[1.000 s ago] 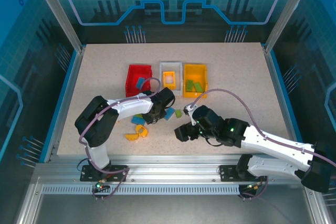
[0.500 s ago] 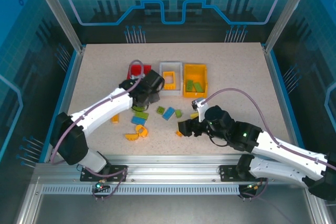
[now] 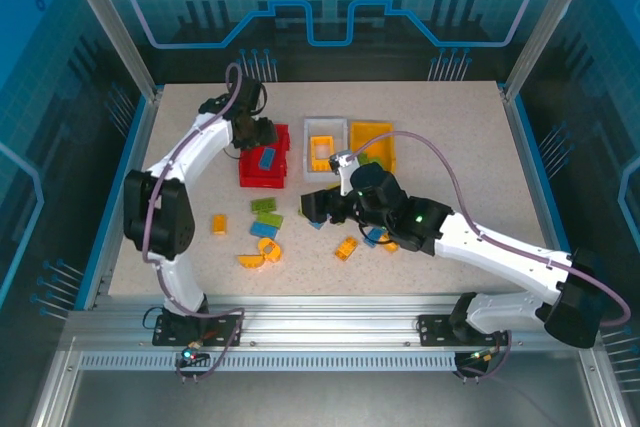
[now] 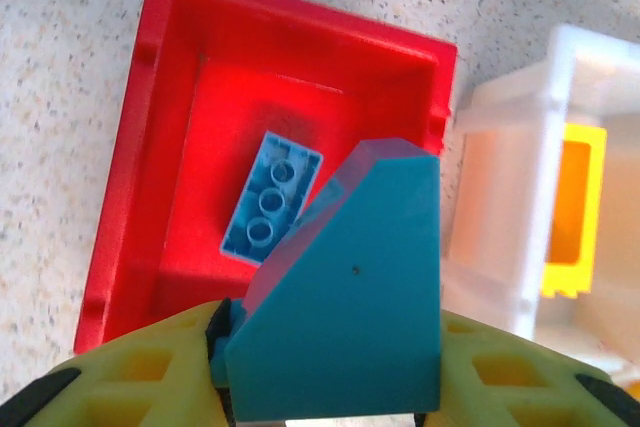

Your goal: Sort the legos into containers by color

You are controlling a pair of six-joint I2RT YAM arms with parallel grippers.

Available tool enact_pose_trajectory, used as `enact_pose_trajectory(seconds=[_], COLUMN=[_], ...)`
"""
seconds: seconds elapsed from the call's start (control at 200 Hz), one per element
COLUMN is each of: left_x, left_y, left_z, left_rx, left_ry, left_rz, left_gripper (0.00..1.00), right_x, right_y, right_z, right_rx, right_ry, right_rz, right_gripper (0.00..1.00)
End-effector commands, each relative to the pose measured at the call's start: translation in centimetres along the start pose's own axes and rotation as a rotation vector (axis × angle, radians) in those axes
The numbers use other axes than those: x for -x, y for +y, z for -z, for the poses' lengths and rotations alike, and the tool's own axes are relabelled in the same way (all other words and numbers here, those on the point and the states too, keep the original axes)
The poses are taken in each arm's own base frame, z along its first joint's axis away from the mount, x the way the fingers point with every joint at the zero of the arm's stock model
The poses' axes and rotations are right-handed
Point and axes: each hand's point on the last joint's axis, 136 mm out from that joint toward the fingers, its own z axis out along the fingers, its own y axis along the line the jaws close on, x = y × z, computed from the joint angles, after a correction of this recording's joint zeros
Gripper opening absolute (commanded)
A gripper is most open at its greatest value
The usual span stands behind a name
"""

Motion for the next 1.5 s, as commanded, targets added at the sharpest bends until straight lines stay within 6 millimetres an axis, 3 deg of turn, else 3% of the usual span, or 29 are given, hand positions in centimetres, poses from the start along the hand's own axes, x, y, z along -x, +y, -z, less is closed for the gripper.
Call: enact_pose_trajectory(seconds=[0.0,0.245,0.475,0.725,0.87,0.96,1.055,1.165,1.271,1.381,1.496], left_x=[0.7,-0.1,-0.7,0.7,1.1,-0.7,-4.3,-9.1,-12.4,-14.5,-15.9], left_y=[-0.8,1.0,1.3,0.5,0.3,2.3,4.9,8.5,11.7,14.0,15.1], left_z=[-1.3,-4.7,-4.9,-1.1,4.1,7.2,8.5,7.5,5.7,4.0,2.5], left_rx=[-0.041,0.039,0.050,0.018,-0.003,0.041,0.095,0.165,0.214,0.264,0.298], left_ry=[0.040,0.099,0.117,0.051,-0.030,-0.071,-0.063,0.004,0.071,0.123,0.149], left_rz=[-0.084,-0.039,-0.017,-0.006,0.028,0.079,0.102,0.113,0.163,0.214,0.226], left_gripper=[0.41,0.42,0.57,0.62,0.60,0.61,0.65,0.72,0.75,0.75,0.78], right_x=[1.1,0.5,0.5,0.7,0.3,-0.4,-1.7,-3.9,-5.8,-7.0,-7.9], right_y=[0.2,-1.1,-1.6,-2.3,-3.3,-3.5,-2.5,0.7,4.2,7.3,8.8], right_z=[0.0,0.0,0.1,0.8,1.3,1.5,0.9,-0.7,-2.2,-3.2,-4.1], right_rx=[0.017,-0.008,-0.028,-0.045,-0.086,-0.111,-0.135,-0.076,0.041,0.146,0.186], right_ry=[-0.023,-0.017,-0.006,-0.010,0.007,0.035,0.109,0.172,0.216,0.237,0.264], right_rz=[-0.034,-0.063,-0.074,-0.079,-0.076,-0.043,0.050,0.172,0.221,0.239,0.236], right_gripper=[0.77,0.77,0.78,0.78,0.77,0.77,0.77,0.77,0.78,0.80,0.80])
